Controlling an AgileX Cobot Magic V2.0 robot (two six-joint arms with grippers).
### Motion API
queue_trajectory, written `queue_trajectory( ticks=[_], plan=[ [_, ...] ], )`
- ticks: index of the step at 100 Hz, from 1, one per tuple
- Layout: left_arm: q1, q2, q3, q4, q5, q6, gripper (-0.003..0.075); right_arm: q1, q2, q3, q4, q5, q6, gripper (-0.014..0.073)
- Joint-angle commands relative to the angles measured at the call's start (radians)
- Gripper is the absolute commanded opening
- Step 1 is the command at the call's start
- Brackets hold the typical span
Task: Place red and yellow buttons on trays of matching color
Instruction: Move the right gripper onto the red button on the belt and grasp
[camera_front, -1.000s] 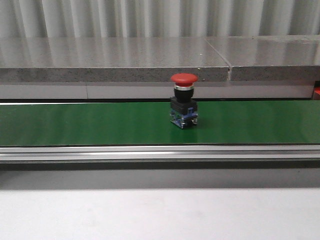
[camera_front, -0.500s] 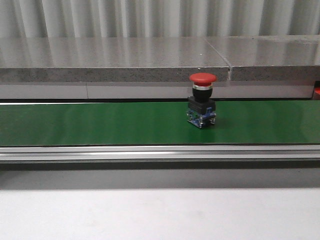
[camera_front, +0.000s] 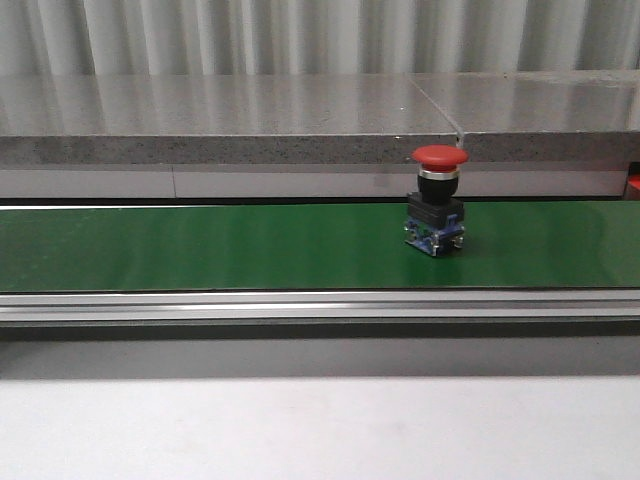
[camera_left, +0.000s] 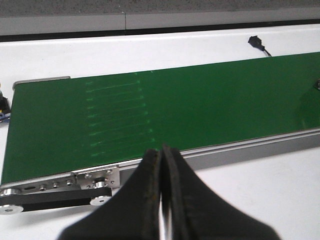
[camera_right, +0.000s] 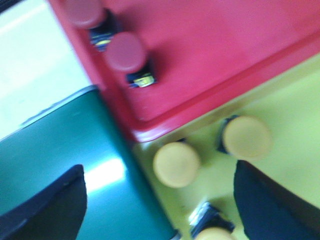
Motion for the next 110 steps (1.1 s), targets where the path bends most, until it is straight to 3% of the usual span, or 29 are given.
queue_trajectory(
  ticks=[1,49,76,110],
  plan=[
    [-0.009,0.0,-0.024,-0.015,-0.063,-0.002,-0.002,0.048,-0.075,-0.023,-0.012,-0.007,-0.001,0.0596],
    [-0.009,0.0,-0.024,-0.015,-0.063,-0.002,-0.002,0.338,-0.184,-0.023,-0.014,0.099,-0.018,0.0596],
    [-0.009,0.0,-0.024,-0.015,-0.063,-0.002,-0.002,0.525,-0.18,-0.023,0.006,0.159,-0.14,0.0596],
    [-0.009,0.0,-0.024,-0.015,-0.063,-0.002,-0.002,0.582,-0.098,-0.028,0.163,0.175,-0.346,0.0596]
  ],
)
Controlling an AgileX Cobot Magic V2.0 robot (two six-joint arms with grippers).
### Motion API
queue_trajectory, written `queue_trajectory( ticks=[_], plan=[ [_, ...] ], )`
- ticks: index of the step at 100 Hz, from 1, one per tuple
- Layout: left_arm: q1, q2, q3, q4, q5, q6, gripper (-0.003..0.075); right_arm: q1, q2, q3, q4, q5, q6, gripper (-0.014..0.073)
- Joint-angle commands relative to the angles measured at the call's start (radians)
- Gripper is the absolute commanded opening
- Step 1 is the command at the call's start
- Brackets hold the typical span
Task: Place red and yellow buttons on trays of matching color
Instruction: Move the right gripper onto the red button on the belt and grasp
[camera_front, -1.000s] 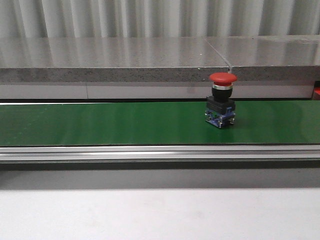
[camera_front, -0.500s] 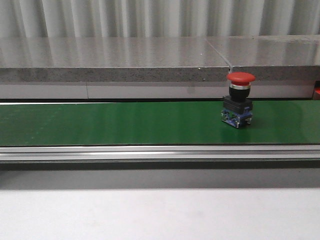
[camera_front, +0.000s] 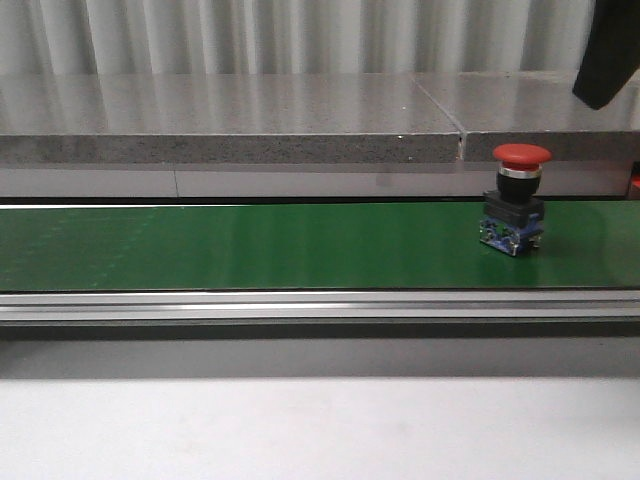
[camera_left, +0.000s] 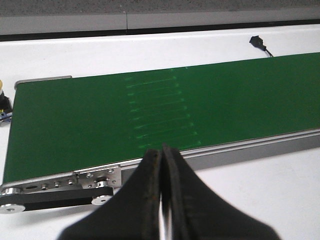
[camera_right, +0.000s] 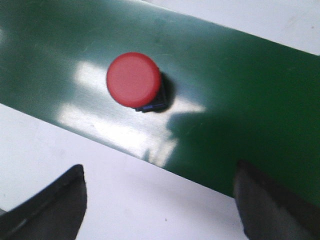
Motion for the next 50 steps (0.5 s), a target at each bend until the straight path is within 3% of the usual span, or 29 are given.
queue_trajectory(
  ticks=[1,35,50],
  plan=[
    [-0.009,0.0,-0.024,-0.015,-0.063,-0.002,-0.002,0.001,0.001,-0.03,0.048,-0.03,-0.062,0.0596],
    [-0.009,0.0,-0.024,-0.015,-0.063,-0.002,-0.002,0.002,0.138,-0.03,0.063,-0.181,-0.109,0.0593],
    [-0.009,0.0,-0.024,-0.015,-0.063,-0.002,-0.002,0.002,0.206,-0.03,0.046,-0.24,-0.11,0.0502]
  ],
)
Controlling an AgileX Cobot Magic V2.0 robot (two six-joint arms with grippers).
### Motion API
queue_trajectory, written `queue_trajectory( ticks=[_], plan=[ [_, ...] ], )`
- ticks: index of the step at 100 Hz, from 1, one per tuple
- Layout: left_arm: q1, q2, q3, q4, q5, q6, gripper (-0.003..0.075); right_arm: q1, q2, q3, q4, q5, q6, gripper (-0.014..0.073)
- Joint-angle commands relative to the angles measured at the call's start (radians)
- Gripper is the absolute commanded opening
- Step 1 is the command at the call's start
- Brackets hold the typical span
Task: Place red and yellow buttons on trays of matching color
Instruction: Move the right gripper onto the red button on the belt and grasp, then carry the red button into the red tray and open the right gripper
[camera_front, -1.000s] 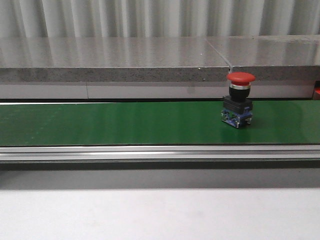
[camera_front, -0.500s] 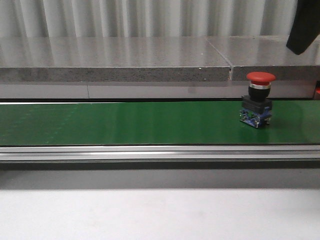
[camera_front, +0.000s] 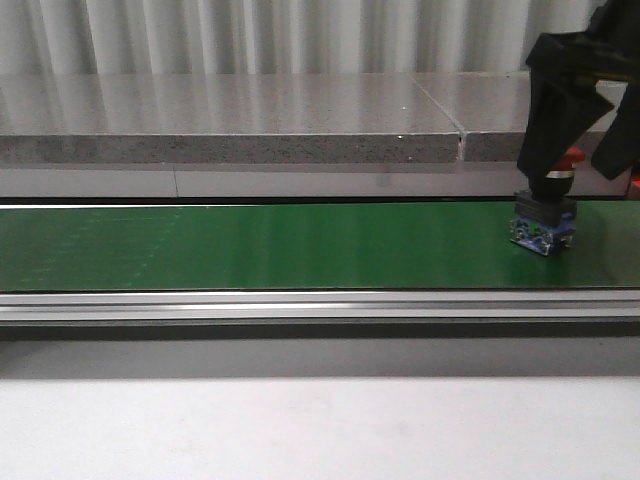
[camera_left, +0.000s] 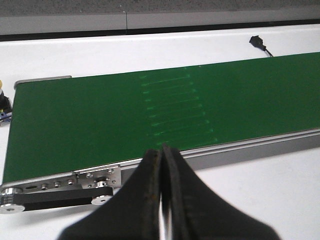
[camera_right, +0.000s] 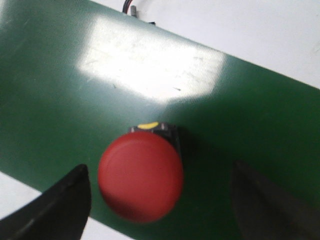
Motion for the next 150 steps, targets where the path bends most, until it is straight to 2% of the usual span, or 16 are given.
queue_trajectory(
  ticks=[1,10,15,28,48,64,89,119,150],
  plan=[
    [-0.009,0.0,-0.024,-0.015,-0.063,-0.002,-0.002,0.002,0.0,-0.03,0.007,-0.064,-0.02,0.0494],
    [-0.009,0.0,-0.024,-0.015,-0.063,-0.002,-0.002,0.002,0.021,-0.03,0.005,-0.089,-0.02,0.038],
    [-0.009,0.0,-0.024,-0.015,-0.063,-0.002,-0.002,0.002,0.026,-0.03,0.005,-0.103,-0.02,0.0283],
    [-0.009,0.0,-0.024,-0.015,-0.063,-0.002,-0.002,0.002,0.021,-0.029,0.006,-0.132,-0.02,0.0157],
    [-0.009,0.0,-0.024,-0.015,-0.063,-0.002,-0.002,0.0,-0.02,-0.029,0.006,-0.15,-0.019,0.0153],
    [-0.009,0.0,-0.024,-0.015,-0.063,-0.002,-0.002,-0.042,-0.073,-0.029,0.006,-0.148,-0.003,0.0153],
    [-0.009,0.0,-0.024,-0.015,-0.063,-0.002,-0.002,-0.233,-0.148,-0.029,0.006,-0.135,0.059,0.0153],
    [-0.009,0.0,-0.024,-0.015,-0.063,-0.002,-0.002,-0.444,-0.154,-0.029,0.006,-0.174,0.147,0.0153],
    [-0.009,0.0,-0.024,-0.015,-0.063,-0.002,-0.002,-0.614,-0.07,-0.123,0.006,-0.204,0.224,0.0144]
  ],
)
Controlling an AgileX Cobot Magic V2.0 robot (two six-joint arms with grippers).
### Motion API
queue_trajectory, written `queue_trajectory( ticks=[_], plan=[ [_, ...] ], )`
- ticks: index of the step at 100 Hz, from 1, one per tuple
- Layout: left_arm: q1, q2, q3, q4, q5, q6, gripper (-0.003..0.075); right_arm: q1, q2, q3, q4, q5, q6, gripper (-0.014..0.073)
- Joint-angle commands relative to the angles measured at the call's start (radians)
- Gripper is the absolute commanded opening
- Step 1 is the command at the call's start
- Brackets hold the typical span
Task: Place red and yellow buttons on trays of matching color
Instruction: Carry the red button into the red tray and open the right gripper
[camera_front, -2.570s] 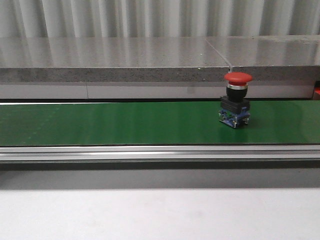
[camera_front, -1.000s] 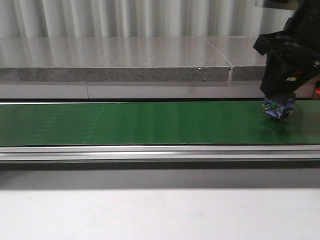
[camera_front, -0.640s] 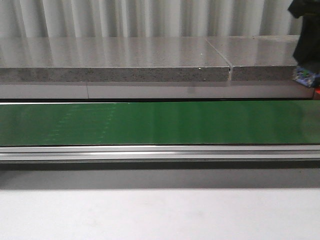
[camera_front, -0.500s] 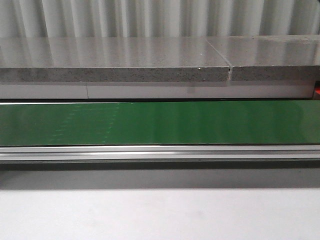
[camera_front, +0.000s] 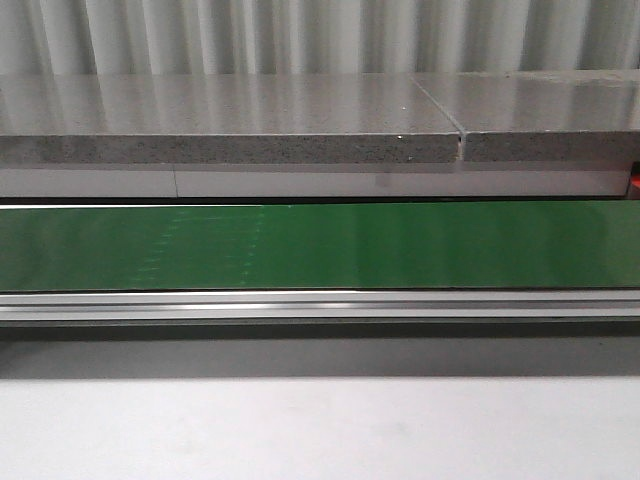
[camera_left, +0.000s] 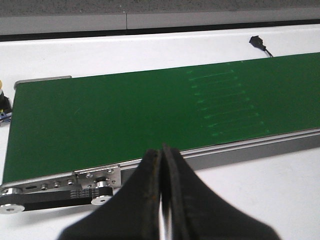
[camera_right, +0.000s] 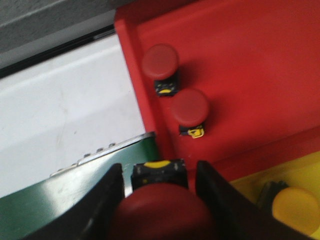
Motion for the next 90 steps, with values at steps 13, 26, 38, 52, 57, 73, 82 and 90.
queue_trajectory(
  ticks=[13,26,38,52,57,73,82,90],
  plan=[
    [-0.009,0.0,-0.024,-0.015,-0.063,-0.002,-0.002,-0.078,0.054,-0.118,0.012,-0.07,0.04,0.0144],
    [-0.009,0.0,-0.024,-0.015,-0.063,-0.002,-0.002,-0.094,0.119,-0.152,0.012,-0.103,0.043,0.0144],
    [-0.009,0.0,-0.024,-0.015,-0.063,-0.002,-0.002,-0.107,0.182,-0.186,0.012,-0.127,0.067,0.0144],
    [-0.009,0.0,-0.024,-0.015,-0.063,-0.002,-0.002,-0.108,0.25,-0.228,0.012,-0.163,0.078,0.0144],
    [-0.009,0.0,-0.024,-0.015,-0.063,-0.002,-0.002,-0.108,0.273,-0.242,0.012,-0.176,0.078,0.0144],
    [-0.009,0.0,-0.024,-0.015,-0.063,-0.002,-0.002,-0.108,0.346,-0.284,0.035,-0.213,0.078,0.0144],
    [-0.009,0.0,-0.024,-0.015,-0.063,-0.002,-0.002,-0.108,0.379,-0.295,0.048,-0.24,0.078,0.0144],
    [-0.009,0.0,-0.024,-0.015,-0.063,-0.002,-0.002,-0.108,0.406,-0.296,0.055,-0.263,0.078,0.0144]
  ],
)
